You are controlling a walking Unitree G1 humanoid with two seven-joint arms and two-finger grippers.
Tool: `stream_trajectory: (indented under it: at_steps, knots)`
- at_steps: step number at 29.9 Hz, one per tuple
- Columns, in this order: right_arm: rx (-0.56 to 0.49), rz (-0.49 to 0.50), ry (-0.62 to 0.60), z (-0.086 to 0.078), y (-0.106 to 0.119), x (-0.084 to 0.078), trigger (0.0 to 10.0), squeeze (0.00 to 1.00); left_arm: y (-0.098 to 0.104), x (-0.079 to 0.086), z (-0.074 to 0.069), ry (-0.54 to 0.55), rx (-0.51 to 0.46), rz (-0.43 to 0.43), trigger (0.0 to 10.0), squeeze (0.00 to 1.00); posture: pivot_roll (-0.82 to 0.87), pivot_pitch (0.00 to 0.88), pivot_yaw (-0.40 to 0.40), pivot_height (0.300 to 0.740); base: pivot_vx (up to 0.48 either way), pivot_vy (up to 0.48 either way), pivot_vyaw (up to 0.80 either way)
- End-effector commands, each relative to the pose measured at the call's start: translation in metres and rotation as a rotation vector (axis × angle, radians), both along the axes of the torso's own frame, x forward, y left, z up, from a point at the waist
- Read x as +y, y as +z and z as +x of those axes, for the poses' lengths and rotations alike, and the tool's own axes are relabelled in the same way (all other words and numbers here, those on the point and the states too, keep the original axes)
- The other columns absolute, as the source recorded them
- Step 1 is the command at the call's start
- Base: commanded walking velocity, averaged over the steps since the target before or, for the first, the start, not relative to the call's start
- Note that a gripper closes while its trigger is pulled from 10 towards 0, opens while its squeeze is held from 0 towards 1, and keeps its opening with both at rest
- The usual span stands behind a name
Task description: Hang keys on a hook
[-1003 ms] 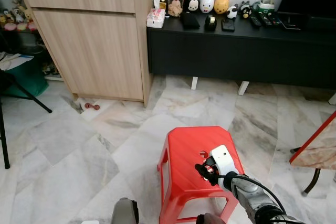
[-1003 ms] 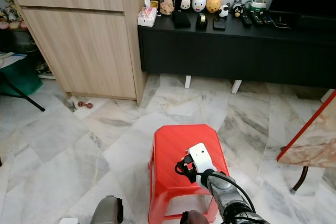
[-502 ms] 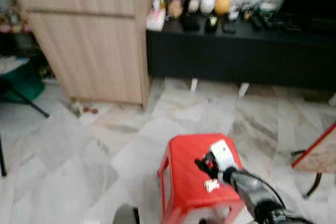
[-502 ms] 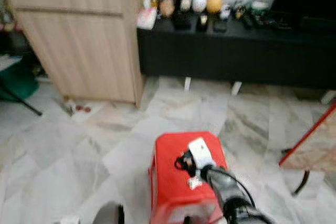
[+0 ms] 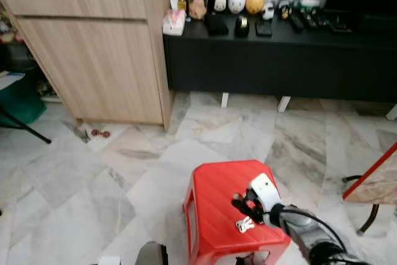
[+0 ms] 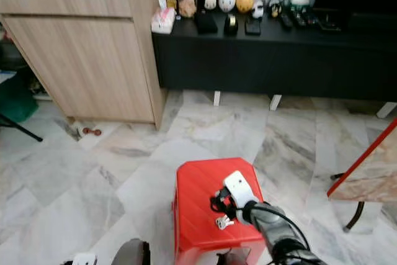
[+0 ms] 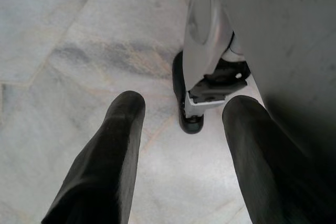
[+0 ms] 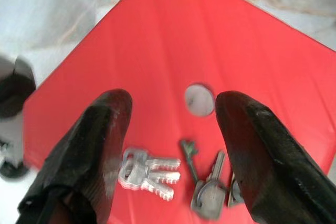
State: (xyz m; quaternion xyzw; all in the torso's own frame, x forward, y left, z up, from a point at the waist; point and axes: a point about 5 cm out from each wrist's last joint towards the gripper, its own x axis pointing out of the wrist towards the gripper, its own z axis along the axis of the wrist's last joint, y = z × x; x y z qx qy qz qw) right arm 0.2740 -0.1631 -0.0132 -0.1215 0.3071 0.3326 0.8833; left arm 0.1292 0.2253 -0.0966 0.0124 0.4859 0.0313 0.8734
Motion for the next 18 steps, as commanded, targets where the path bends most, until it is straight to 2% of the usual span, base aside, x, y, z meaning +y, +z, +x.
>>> stream_trajectory:
  at_steps: [1,6,7,9,12,13,15,18]
  knots:
    - [0.015,-0.010,0.088,-0.004,-0.001,0.004,10.0,0.00,-0.003,-0.001,-0.008,-0.011,0.024,-0.007,10.0,0.00,0.06,0.054,-0.087,0.636,0.000,0.000,0.00]
    - [0.012,-0.003,0.187,-0.003,0.002,0.008,10.0,0.00,-0.004,0.001,-0.014,-0.010,0.030,-0.007,10.0,0.00,0.06,0.065,-0.091,0.636,0.000,0.000,0.00]
    - [0.009,-0.055,0.244,-0.003,0.002,0.010,10.0,0.00,-0.004,0.002,-0.017,-0.010,0.034,-0.008,10.0,0.00,0.06,0.076,-0.093,0.636,0.000,0.000,0.00]
    - [0.006,-0.121,0.283,-0.003,0.001,0.010,10.0,0.00,-0.005,0.003,-0.021,-0.009,0.037,-0.008,10.0,0.00,0.06,0.092,-0.098,0.636,0.000,0.000,0.00]
    - [0.005,-0.127,0.249,0.000,0.002,0.009,10.0,0.00,-0.006,0.003,-0.024,-0.008,0.040,-0.010,10.0,0.00,0.07,0.109,-0.103,0.636,0.000,0.000,0.00]
    - [0.007,-0.104,0.203,0.002,0.003,0.009,10.0,0.00,-0.006,0.002,-0.026,-0.007,0.041,-0.011,10.0,0.00,0.07,0.115,-0.106,0.636,0.000,0.000,0.00]
    - [0.010,-0.070,0.177,0.003,0.004,0.010,10.0,0.00,-0.008,-0.009,-0.023,-0.014,0.033,-0.021,10.0,0.00,0.07,0.139,-0.109,0.636,0.000,0.000,0.00]
    - [0.023,-0.085,0.231,-0.004,-0.001,0.013,10.0,0.00,-0.009,-0.017,-0.021,-0.020,0.025,-0.030,10.0,0.00,0.07,0.162,-0.112,0.636,0.000,0.000,0.00]
